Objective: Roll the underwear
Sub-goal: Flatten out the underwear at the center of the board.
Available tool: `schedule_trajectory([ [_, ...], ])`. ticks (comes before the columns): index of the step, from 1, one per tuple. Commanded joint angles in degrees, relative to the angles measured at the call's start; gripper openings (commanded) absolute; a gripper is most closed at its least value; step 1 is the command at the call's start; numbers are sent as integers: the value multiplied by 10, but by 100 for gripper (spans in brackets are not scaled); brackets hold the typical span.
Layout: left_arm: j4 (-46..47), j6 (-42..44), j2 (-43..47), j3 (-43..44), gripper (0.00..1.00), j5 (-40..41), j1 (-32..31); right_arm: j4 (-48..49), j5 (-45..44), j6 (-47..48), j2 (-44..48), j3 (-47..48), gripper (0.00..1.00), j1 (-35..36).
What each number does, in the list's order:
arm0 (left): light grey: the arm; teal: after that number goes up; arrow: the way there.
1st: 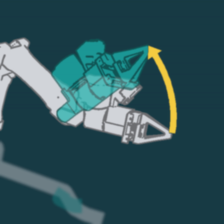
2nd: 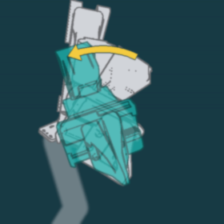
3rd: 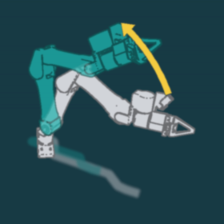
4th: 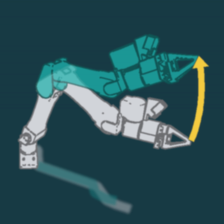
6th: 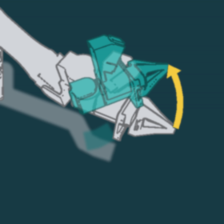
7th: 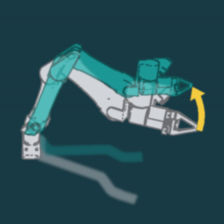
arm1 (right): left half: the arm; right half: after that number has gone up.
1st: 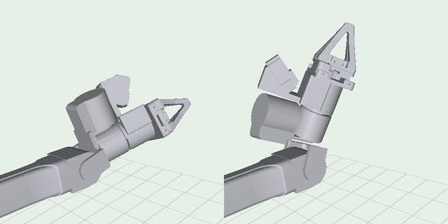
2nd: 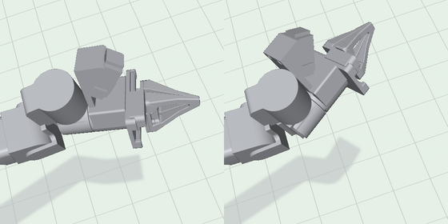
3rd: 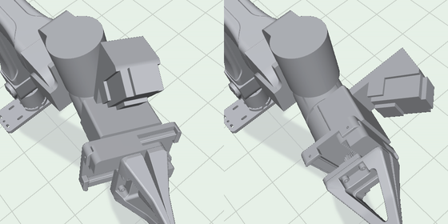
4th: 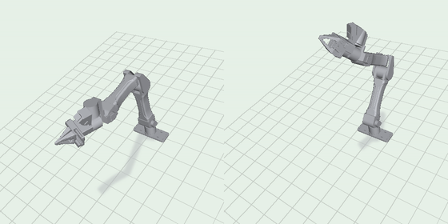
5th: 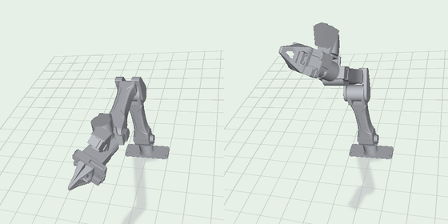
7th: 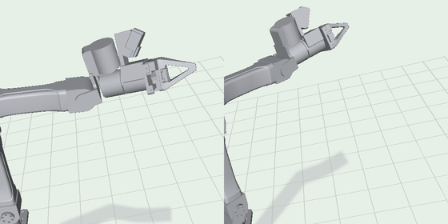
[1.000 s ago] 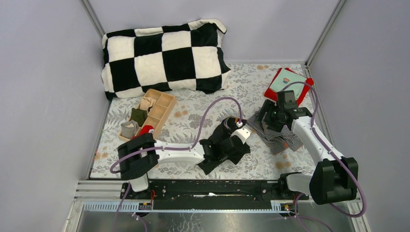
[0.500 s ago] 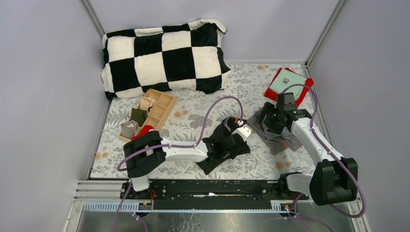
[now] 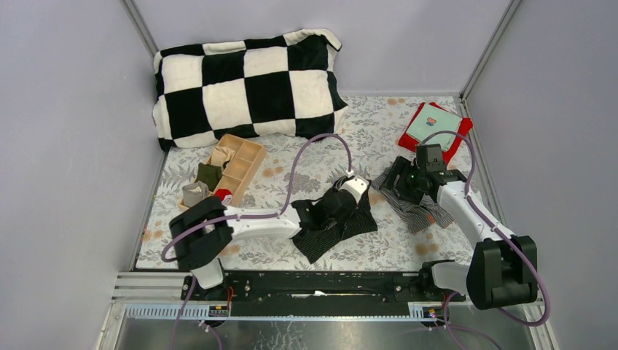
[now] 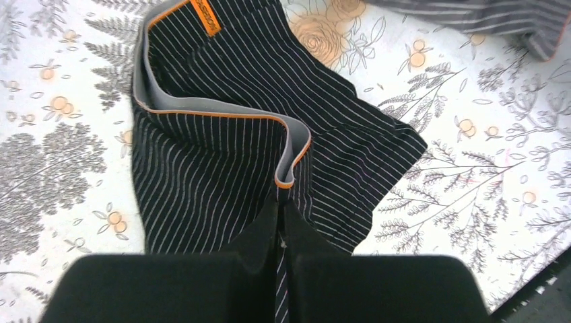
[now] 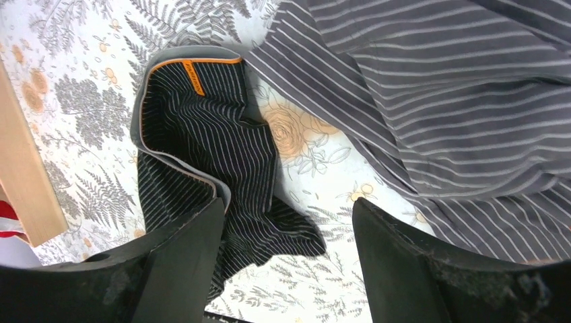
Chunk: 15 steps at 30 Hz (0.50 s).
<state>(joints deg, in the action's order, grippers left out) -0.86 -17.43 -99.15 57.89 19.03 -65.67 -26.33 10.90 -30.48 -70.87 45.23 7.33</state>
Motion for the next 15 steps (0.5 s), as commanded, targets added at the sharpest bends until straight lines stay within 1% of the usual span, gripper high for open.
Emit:
schedule_trajectory([
  [1, 14, 8, 57, -23, 2, 0, 6, 74, 52, -2, -20, -7, 77, -3],
  [9, 10, -2, 75, -39, 0, 4, 9, 173, 134, -2, -147, 21, 72, -3],
  [15, 10, -4, 77, -41, 0, 1, 10, 240, 172, -15, -224, 37, 69, -3],
])
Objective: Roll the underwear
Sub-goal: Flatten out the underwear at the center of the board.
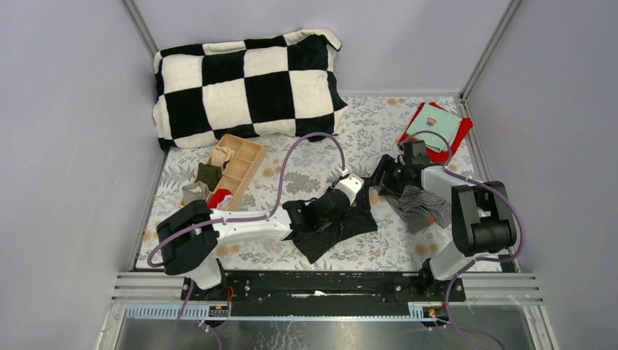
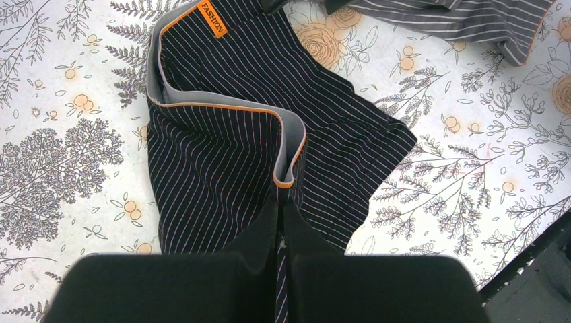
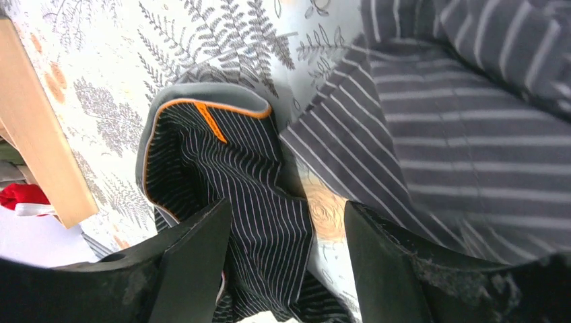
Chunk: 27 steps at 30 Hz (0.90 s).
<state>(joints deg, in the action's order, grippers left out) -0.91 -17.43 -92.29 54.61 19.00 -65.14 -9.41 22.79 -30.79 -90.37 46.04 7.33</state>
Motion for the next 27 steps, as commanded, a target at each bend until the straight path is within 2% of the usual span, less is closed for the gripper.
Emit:
schedule_trajectory([
  [1, 10, -5, 9, -8, 0, 1, 5, 82, 60, -17, -38, 32, 68, -3],
  [8, 10, -6, 10, -9, 0, -1, 5, 121, 74, -35, -107, 55, 57, -3],
  [13, -1, -8, 13, -13, 0, 3, 5, 126, 78, -32, -126, 59, 45, -3],
  [19, 6, -26, 32, -28, 0, -11, 25, 147, 88, -32, -109, 47, 26, -3],
  [23, 7, -44, 54, -43, 0, -32, 57, 168, 102, -29, -82, 36, 8, -3],
  [27, -2, -51, 92, -52, 0, -43, 91, 155, 82, -22, -28, 25, 0, -2],
])
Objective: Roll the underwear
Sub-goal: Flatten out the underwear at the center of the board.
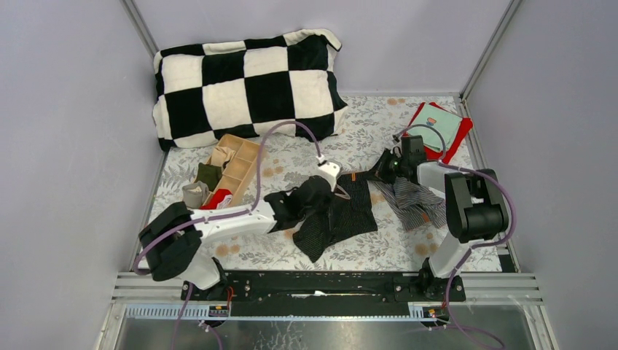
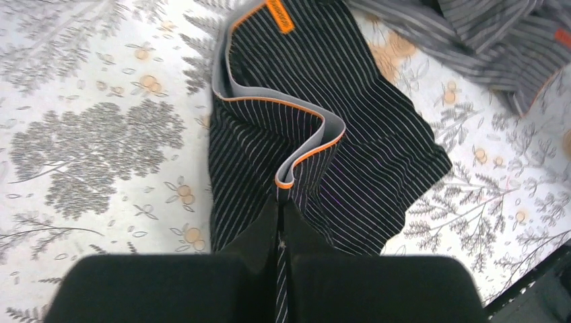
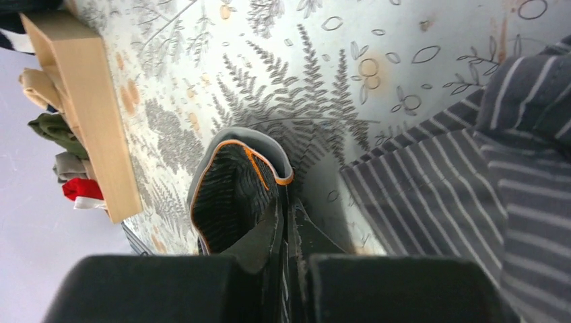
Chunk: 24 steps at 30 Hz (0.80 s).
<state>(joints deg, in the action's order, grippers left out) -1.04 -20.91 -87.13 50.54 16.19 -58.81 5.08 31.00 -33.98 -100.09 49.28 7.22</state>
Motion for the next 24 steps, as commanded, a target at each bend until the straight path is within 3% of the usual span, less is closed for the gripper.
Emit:
schedule_trajectory([
  [1, -6, -17, 53, -13, 0, -16, 36, -2, -8, 14, 86, -8, 0, -2],
  [13, -158, 23, 283, -7, 0, 49, 103, -262, -72, 75, 332, 86, 0, 11],
  [19, -275, 15, 389, 18, 0, 55, 104, -379, -26, 84, 416, 132, 0, 19],
  [24, -369, -7, 471, 37, 0, 52, 103, -467, 92, 102, 464, 149, 0, 20],
])
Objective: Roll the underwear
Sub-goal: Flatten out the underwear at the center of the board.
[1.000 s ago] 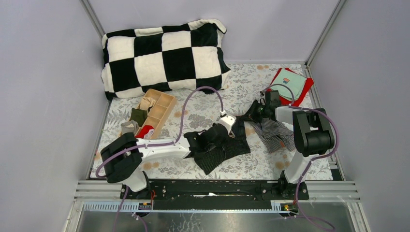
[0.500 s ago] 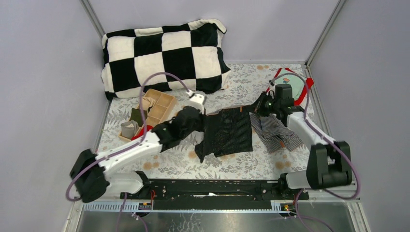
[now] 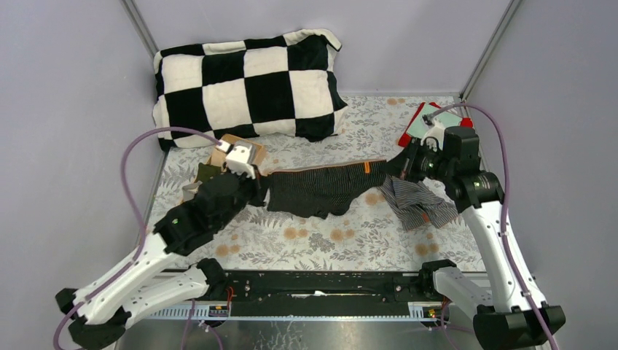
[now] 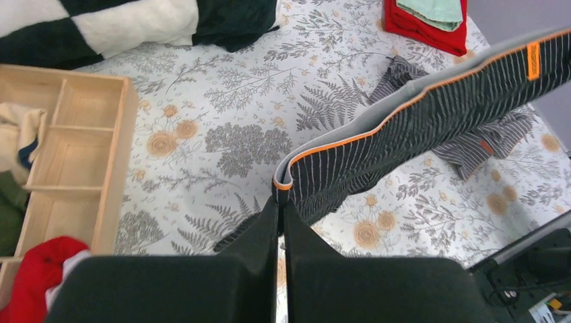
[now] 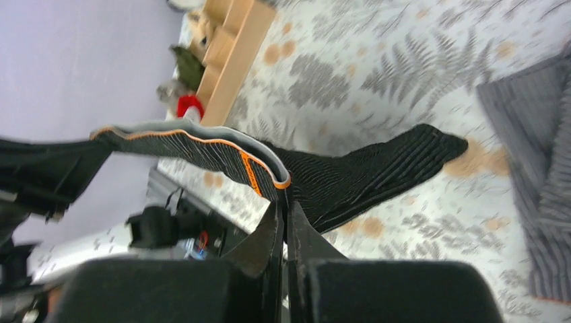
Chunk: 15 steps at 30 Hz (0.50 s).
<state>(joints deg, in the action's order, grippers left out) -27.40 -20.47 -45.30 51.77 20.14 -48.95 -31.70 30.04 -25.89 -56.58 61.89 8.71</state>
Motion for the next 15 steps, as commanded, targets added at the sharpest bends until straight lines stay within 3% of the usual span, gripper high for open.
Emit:
schedule_trajectory([
  [1, -115, -16, 69, 27, 0, 12, 4, -112, 121, 21, 37, 23, 0, 5],
  [8, -193, -68, 150, 40, 0, -12, 4, -214, 171, 27, 72, 39, 0, 5],
  [12, -160, -95, 139, 1, 0, 5, 5, -190, 69, -6, 68, -23, 0, 5],
  [15, -96, -105, 79, -35, 0, 57, 5, -88, -22, -47, 46, -93, 0, 5],
])
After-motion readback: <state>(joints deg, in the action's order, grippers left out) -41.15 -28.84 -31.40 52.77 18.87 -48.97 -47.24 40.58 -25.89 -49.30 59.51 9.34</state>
